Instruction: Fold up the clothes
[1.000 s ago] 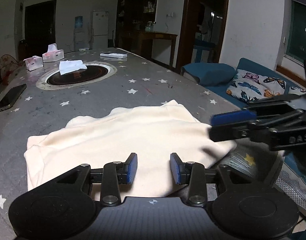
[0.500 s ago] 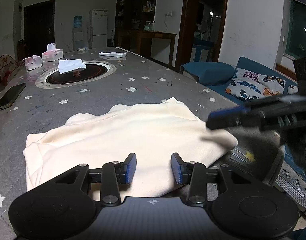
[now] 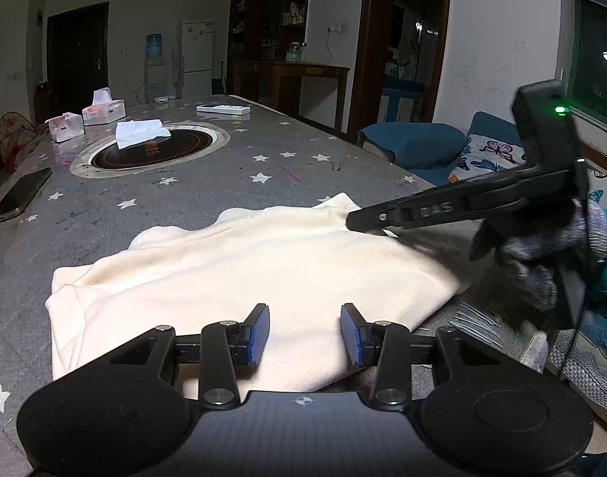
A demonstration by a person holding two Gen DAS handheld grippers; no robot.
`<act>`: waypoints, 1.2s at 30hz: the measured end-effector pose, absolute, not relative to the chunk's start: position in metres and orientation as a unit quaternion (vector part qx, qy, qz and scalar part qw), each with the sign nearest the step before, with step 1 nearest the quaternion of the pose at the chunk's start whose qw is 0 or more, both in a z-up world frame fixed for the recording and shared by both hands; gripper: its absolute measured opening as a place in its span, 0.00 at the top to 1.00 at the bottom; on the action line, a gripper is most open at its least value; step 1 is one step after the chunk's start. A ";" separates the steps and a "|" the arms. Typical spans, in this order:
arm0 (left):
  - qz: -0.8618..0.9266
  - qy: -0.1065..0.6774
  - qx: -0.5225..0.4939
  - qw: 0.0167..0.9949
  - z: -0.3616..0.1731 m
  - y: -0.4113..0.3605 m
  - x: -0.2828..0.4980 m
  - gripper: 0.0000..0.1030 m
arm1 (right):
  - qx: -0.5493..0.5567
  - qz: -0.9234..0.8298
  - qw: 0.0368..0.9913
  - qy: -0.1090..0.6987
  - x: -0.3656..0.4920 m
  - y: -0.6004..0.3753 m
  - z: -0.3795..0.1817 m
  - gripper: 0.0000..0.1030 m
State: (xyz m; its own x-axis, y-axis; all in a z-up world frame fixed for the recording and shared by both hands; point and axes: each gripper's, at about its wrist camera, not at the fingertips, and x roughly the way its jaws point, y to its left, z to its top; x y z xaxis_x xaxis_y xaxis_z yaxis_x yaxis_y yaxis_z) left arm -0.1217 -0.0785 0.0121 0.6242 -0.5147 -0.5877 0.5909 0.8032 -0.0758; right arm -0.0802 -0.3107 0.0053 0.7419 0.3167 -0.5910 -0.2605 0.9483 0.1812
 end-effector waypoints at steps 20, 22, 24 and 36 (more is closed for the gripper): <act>-0.229 0.296 -0.005 0.927 0.028 -0.025 -0.088 0.57 | -0.025 0.183 0.938 0.292 -0.075 -0.269 0.024 0.87; -0.211 0.303 -0.015 0.929 0.026 -0.016 -0.076 0.57 | -0.028 0.190 0.934 0.300 -0.071 -0.262 0.020 0.87; -0.198 0.311 -0.020 0.929 0.022 -0.011 -0.065 0.58 | -0.032 0.187 0.931 0.312 -0.066 -0.258 0.014 0.87; -0.169 0.330 -0.011 0.929 0.014 -0.011 -0.039 0.60 | -0.040 0.186 0.929 0.318 -0.061 -0.251 0.015 0.75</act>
